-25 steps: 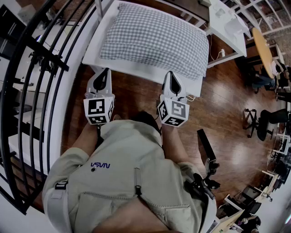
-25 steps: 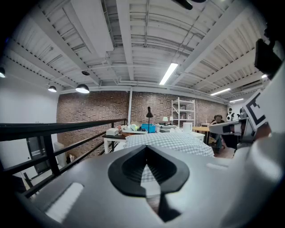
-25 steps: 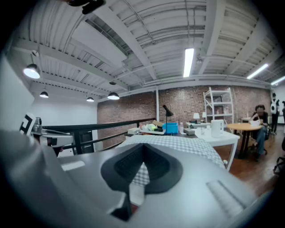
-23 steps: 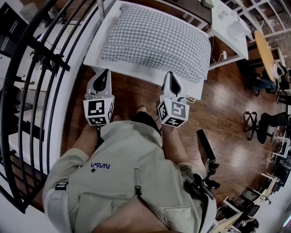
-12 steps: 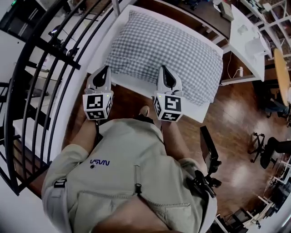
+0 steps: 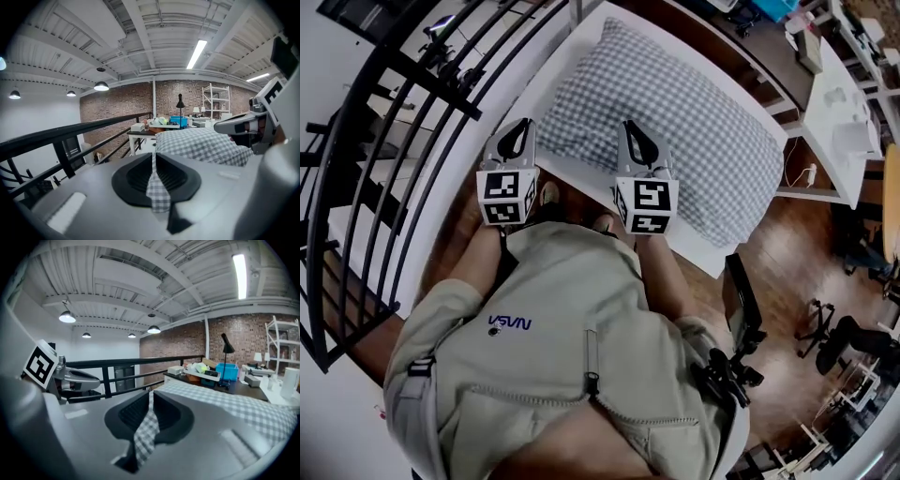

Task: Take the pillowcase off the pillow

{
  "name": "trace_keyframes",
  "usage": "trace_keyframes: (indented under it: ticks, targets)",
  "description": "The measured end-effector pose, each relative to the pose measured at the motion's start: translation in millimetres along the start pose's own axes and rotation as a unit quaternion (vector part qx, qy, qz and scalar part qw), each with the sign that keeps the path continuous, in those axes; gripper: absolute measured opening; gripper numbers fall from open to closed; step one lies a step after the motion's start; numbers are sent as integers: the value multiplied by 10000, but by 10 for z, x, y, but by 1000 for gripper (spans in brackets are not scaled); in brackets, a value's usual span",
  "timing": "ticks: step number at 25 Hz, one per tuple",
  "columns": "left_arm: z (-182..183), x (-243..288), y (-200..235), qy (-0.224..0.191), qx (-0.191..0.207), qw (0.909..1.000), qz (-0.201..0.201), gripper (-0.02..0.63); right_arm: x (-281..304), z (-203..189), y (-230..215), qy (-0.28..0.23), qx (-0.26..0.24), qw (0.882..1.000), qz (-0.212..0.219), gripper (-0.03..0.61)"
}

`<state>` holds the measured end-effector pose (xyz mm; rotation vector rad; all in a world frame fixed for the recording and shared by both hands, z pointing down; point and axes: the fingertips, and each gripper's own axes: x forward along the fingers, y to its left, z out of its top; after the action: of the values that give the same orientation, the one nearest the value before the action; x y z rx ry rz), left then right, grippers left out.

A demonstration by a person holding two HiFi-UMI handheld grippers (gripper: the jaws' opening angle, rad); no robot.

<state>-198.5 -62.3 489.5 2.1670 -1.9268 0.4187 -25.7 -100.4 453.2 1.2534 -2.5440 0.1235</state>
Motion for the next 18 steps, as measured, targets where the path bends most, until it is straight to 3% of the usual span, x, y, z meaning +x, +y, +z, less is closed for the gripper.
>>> trace_keyframes:
  ticks: [4, 8, 10, 12, 13, 15, 18]
  targets:
    - [-101, 293, 166, 226, -84, 9985, -494, 68, 403, -77, 371, 659, -378, 9968, 263, 138]
    - [-154, 596, 266, 307, -103, 9946, -986, 91, 862, -262, 671, 1327, -810, 9868, 449, 196]
    - [-208, 700, 301, 365, -84, 9922, -1186, 91, 1058, -434, 760, 1721, -1147, 9773, 466, 196]
    - [-301, 762, 326, 487, -66, 9900, -1325, 91, 1197, -752, 802, 2301, -1623, 9586, 421, 196]
    - [-338, 790, 332, 549, -53, 9889, -1378, 91, 1238, -927, 781, 2593, -1862, 9471, 343, 192]
    - [-363, 840, 326, 604, -26, 9874, -1461, 91, 1251, -1152, 684, 2913, -2216, 9305, 145, 32]
    - [-418, 905, 316, 684, -61, 9863, -1501, 91, 1165, -1133, 608, 2863, -2062, 9356, 118, 3]
